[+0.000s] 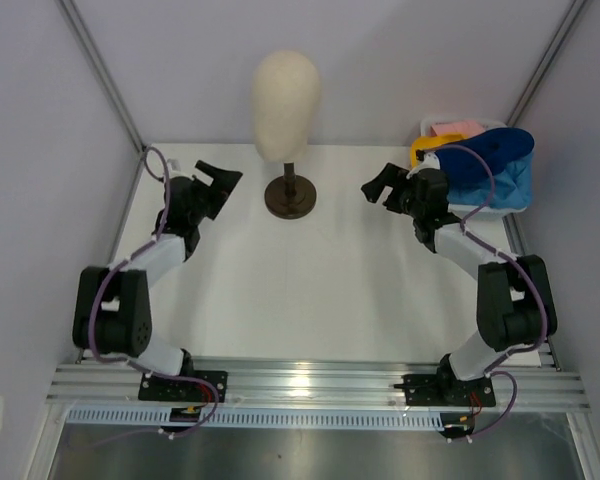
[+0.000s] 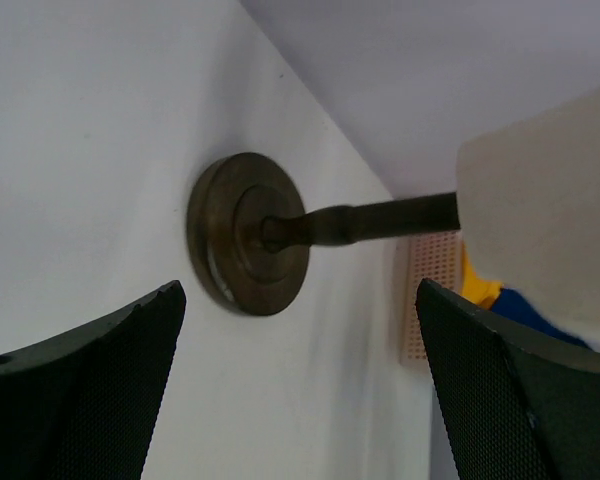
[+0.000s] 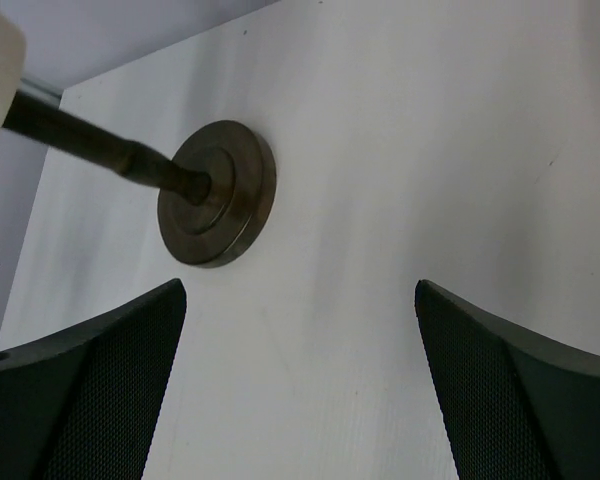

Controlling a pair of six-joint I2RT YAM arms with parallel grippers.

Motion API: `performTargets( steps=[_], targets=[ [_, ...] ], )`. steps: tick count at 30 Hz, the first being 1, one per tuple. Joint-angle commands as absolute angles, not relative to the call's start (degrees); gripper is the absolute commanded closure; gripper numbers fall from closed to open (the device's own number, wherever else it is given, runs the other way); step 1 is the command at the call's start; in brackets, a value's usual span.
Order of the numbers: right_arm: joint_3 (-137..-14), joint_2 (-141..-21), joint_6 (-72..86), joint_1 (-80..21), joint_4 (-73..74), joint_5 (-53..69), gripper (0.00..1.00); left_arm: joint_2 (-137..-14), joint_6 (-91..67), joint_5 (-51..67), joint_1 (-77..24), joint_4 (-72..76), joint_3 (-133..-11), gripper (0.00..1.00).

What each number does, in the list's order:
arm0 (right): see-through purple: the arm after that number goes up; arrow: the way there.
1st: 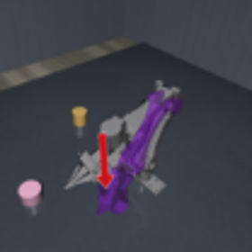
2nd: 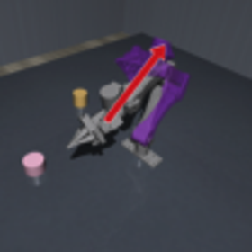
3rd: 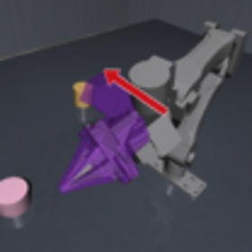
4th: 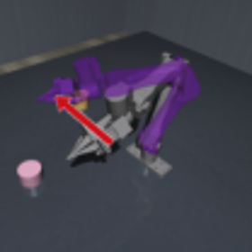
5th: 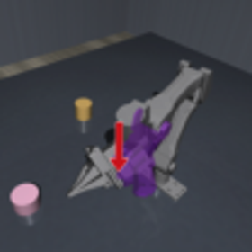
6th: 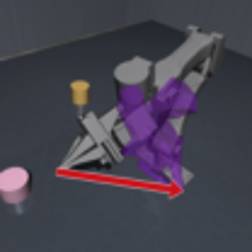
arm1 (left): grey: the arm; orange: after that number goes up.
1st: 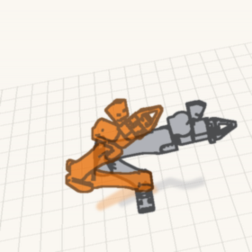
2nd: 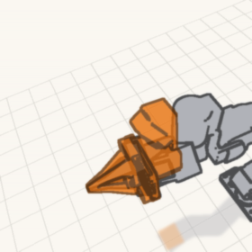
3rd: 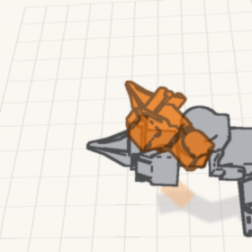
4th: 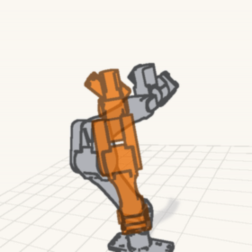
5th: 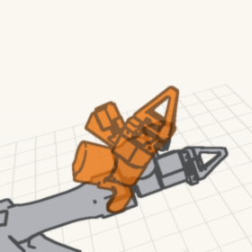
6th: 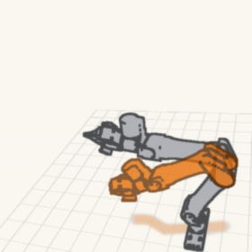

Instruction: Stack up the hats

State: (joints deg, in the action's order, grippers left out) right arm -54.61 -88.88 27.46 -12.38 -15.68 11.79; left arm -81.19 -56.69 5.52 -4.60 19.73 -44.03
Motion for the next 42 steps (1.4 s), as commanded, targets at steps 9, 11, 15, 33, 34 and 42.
performTargets(
  steps=[9,11,15,33,34,42],
  targets=[
    [-70.6,-109.4,39.6,-15.1,-34.5,9.3,0.01,-116.5,-71.6,17.5,-4.3,40.3,-74.1,0.03],
    [-73.3,-112.7,40.4,-16.8,-35.2,8.6,0.01,-119.2,-73.2,17.0,-4.9,40.2,-78.3,0.04],
    [-80.9,-121.6,42.8,-18.1,-35.6,8.5,0.01,-124.9,-73.4,15.6,-7.2,34.4,-86.3,0.03],
    [-102.5,-138.6,59.9,-22.2,-37.8,9.0,0.0,-133.3,-77.8,21.8,-12.3,27.8,-94.3,0.07],
    [-102.2,-138.3,59.8,-22.3,-37.6,9.5,0.0,-133.5,-77.5,22.8,-12.4,28.7,-93.4,0.07],
    [-102.7,-139.0,60.4,-24.1,-39.6,14.6,0.01,-128.6,-73.3,25.4,-13.2,36.0,-82.0,0.08]
  ],
)
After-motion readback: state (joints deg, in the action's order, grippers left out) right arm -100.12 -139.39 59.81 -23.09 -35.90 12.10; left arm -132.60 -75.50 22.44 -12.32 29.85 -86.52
